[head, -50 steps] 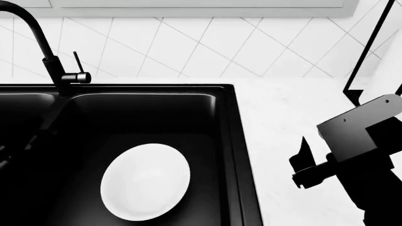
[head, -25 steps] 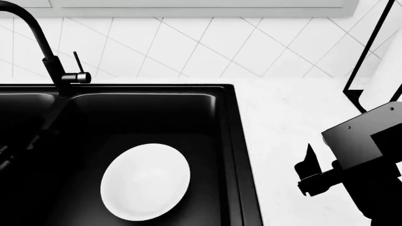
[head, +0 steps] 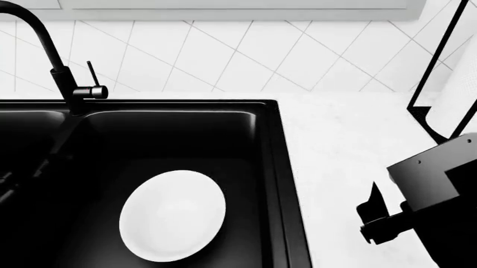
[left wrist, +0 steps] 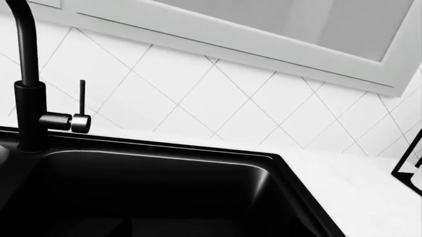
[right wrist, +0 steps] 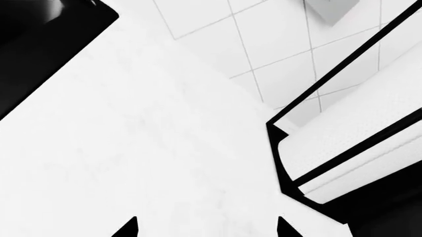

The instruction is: Stack the bowls in the sink.

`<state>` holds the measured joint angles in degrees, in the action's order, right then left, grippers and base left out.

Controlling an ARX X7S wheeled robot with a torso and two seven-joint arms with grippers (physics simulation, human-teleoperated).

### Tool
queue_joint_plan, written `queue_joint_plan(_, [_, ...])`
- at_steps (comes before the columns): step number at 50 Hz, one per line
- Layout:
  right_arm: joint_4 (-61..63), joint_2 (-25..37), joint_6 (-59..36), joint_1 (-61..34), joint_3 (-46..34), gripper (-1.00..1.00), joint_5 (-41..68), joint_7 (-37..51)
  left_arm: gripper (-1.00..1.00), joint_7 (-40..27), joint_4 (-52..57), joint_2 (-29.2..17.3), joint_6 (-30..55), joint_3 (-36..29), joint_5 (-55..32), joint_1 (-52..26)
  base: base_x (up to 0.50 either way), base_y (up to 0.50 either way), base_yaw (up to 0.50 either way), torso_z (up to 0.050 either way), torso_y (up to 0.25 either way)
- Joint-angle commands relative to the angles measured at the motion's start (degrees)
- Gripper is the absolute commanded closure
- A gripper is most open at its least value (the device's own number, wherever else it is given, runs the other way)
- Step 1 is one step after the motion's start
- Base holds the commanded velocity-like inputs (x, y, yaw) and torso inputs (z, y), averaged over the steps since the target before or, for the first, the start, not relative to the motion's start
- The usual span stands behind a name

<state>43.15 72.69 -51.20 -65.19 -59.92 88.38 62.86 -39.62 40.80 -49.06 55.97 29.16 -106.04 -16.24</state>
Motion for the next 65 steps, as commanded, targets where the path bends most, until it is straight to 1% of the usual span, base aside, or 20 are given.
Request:
queue_joint_plan(1, [0.2, 1.1, 0.2, 1.0, -0.4, -1.0, 0.2, 0.0, -1.0, 0.0, -0.1, -0.1, -0.1, -0.8, 0.2, -0.4, 0.0, 0.0, 0.0, 0.0, 0.0])
queue_joint_plan(13, [1.7, 2.5, -2.0, -0.5, 0.0, -1.0, 5.8, 3.3, -1.0, 0.5, 0.0, 0.3, -0.1, -0.3, 0.7, 0.5, 0.0, 0.0, 0.0, 0.0, 0.0])
queue_joint_plan(24, [1.9, 1.8, -2.5, -1.1, 0.1, -1.0, 7.7, 5.1, -1.0, 1.5, -0.5, 0.8, 0.0, -0.5, 1.6, 0.7, 0.0, 0.0, 0.0, 0.0, 0.0])
queue_joint_plan(34, [1.9, 1.7, -1.2, -1.2, 0.8, -1.0, 7.5, 4.8, -1.0, 1.3, -0.7, 0.6, -0.1, -1.2, 1.6, 0.2, 0.0, 0.0, 0.0, 0.0, 0.0])
queue_joint_plan(37, [2.4, 1.6, -0.3, -1.5, 1.5, -1.0, 5.6, 5.1, -1.0, 1.3, -0.7, 0.5, -0.2, -1.2, 1.6, 0.2, 0.0, 0.0, 0.0, 0.0, 0.0])
queue_joint_plan(38, [3.0, -0.7, 1.0, -3.3, 2.8, -1.0, 5.7, 9.0, -1.0, 1.7, -0.2, 0.4, 0.1, -0.9, 2.6, 0.2, 0.0, 0.0, 0.0, 0.0, 0.0])
queue_joint_plan(59, [3.0, -0.9, 0.9, -3.3, 2.9, -1.0, 5.9, 9.2, -1.0, 1.8, -0.1, 0.3, -0.2, -1.0, 2.7, 0.3, 0.0, 0.0, 0.0, 0.0, 0.0])
queue_joint_plan(65, [3.4, 0.0, -1.1, -3.7, 2.6, -1.0, 5.7, 10.7, -1.0, 2.9, -0.7, 0.9, -0.1, -1.4, 3.7, 0.2, 0.0, 0.0, 0.0, 0.0, 0.0])
